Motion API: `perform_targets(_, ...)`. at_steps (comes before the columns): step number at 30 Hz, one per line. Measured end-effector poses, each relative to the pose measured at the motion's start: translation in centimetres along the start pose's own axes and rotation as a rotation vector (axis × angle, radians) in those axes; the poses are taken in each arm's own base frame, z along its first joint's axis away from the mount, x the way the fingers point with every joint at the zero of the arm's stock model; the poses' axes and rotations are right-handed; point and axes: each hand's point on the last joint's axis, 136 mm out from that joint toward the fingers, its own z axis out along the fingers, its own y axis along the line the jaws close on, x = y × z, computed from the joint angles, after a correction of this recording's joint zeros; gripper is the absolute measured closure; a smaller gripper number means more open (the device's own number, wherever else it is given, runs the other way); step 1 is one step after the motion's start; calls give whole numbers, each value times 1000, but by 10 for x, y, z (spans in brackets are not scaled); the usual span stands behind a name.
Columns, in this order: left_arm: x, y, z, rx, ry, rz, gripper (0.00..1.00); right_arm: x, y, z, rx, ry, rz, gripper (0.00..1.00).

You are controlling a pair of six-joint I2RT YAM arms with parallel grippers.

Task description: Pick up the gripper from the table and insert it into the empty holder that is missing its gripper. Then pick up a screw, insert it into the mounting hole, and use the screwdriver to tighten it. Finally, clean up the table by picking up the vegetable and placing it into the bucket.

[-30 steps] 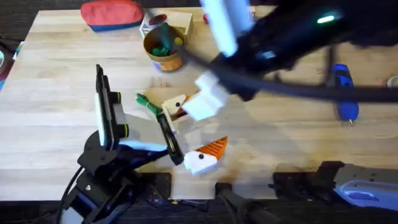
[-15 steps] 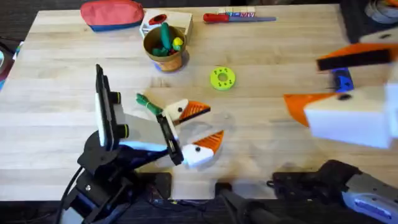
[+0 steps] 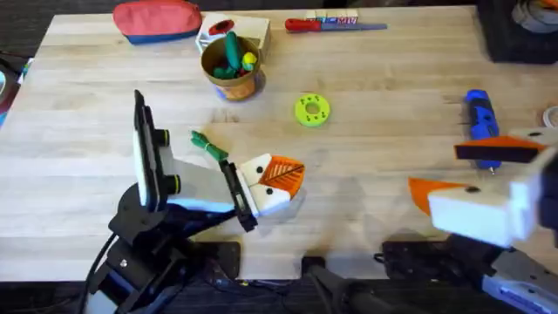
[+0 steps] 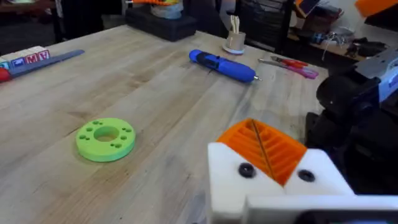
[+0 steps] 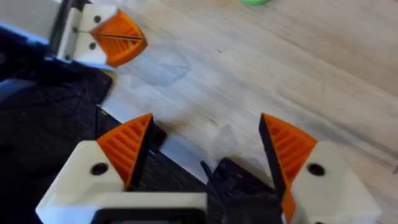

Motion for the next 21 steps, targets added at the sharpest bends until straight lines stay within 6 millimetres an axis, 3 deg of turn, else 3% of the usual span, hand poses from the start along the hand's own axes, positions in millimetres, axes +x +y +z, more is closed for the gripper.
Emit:
perform_targets(3, 0, 0, 0, 0, 0, 0, 995, 0, -17, 16, 84, 2, 63, 7)
perform_targets(10, 0, 0, 0, 0, 0, 0, 995, -21, -63, 54, 295, -85, 153, 10)
perform_targets(15, 0, 0, 0, 0, 0, 0, 995, -21, -118, 70, 481, 1, 287, 10)
perform_targets(21, 0, 0, 0, 0, 0, 0, 995, -2, -195, 79, 645, 168, 441, 11)
